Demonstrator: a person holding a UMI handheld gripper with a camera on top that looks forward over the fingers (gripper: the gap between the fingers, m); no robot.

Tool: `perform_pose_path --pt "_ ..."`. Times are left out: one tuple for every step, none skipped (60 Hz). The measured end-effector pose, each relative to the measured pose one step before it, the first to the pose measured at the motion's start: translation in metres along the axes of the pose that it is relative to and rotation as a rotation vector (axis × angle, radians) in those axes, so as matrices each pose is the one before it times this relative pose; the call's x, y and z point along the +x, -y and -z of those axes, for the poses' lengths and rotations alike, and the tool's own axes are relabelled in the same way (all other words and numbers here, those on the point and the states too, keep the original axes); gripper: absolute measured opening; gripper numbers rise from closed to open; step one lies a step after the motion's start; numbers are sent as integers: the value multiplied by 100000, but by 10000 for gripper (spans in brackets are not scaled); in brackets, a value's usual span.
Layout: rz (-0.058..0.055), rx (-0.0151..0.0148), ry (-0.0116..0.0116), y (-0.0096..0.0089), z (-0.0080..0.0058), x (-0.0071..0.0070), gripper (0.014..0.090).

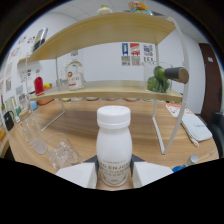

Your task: Make me a cup of Mount Fuji.

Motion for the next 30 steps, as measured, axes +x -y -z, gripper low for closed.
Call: perform_pose_path --pt "177 -208 38 -83 95 4 504" --pt "154 -80 -13 -128 122 -9 504" --pt "204 -197 -39 -80 105 18 505" --pt "233 -296 -90 -144 95 -37 506" --pt "233 -345 -108 -125 111 8 507" --pt "162 -260 -159 -115 108 -2 507" --pt "140 -367 -189 -152 104 13 508" --pt "56 -138 -414 -81 126 44 510" --pt "10 32 -536 -11 94 71 513" --pt "34 -226 -610 -46 92 81 518" --pt "-19 -424 -526 -90 175 66 527" --pt "-62 -352 -660 -5 98 55 538" --pt "-68 -363 -772 17 133 81 559" --pt "-97 -224 -910 68 167 120 580" --pt "-162 102 -835 157 195 99 600" --pt "-275 335 -733 216 296 97 633" --pt "-306 335 -767 246 255 41 682" --pt "-400 216 -856 236 281 50 731" --pt "-544 46 -911 222 303 30 775" --pt "-677 -199 -909 198 336 10 814" --pt "-812 -373 -1045 176 362 15 843" --pt "-785 -447 -1189 178 392 4 856" --pt "-686 -369 -1204 198 453 -26 861" --pt "-625 -131 -768 256 501 -144 864" --pt "-481 -73 -571 318 582 -169 862" --pt "-507 105 -518 324 482 -295 855" --pt "-313 -2 -805 255 538 -226 852" --pt "-61 -100 -865 242 546 -140 852" --pt "-62 -18 -899 228 579 -241 851" --pt "-77 -10 -713 221 565 -323 852"
